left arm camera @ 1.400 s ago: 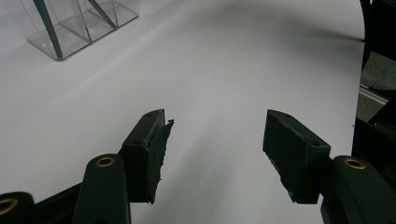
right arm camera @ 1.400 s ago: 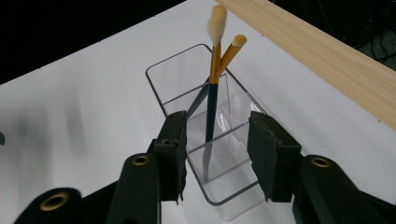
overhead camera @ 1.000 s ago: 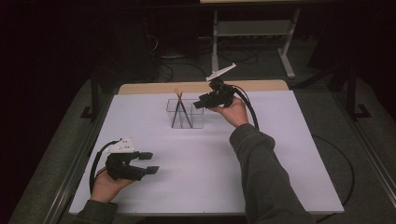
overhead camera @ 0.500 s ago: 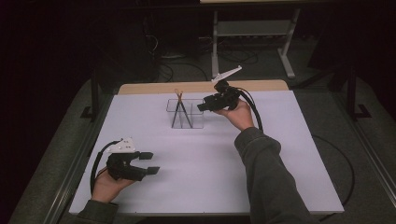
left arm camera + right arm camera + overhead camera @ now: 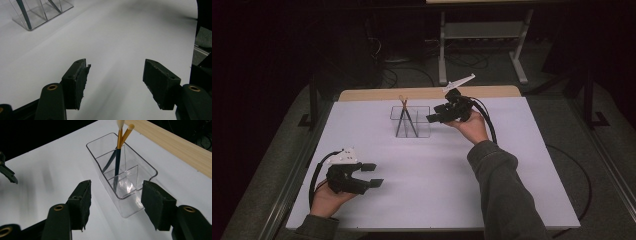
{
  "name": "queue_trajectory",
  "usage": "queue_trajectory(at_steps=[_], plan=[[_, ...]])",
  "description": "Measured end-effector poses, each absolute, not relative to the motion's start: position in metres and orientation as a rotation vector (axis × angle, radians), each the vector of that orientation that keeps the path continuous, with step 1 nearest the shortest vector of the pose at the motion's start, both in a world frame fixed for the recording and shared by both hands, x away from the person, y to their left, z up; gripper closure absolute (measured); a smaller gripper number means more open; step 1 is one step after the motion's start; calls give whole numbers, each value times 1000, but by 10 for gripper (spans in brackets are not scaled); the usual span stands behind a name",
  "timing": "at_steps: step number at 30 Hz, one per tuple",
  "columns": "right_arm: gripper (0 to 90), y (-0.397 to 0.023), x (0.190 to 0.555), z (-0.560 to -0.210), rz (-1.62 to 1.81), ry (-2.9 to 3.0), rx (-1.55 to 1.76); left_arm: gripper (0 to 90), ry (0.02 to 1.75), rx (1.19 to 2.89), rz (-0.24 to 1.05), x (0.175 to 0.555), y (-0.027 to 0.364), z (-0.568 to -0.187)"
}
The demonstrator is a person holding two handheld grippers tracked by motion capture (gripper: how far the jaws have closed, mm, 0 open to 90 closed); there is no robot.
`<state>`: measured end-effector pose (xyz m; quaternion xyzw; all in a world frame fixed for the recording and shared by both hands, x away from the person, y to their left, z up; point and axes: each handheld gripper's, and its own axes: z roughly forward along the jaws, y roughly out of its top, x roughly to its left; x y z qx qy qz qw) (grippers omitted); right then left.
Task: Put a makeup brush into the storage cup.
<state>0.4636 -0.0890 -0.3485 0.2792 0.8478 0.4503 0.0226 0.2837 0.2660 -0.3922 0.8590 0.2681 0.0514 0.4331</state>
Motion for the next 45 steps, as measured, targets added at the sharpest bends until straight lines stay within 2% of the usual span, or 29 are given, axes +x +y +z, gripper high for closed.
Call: queue_trajectory(at_steps=[18, 45], plan=[[307, -100, 455, -352, 1399, 2593, 917, 325, 670, 2129, 129, 283, 266, -390], [243, -116, 444, -354, 1383, 2556, 942, 289, 686, 2114, 131, 283, 268, -390]])
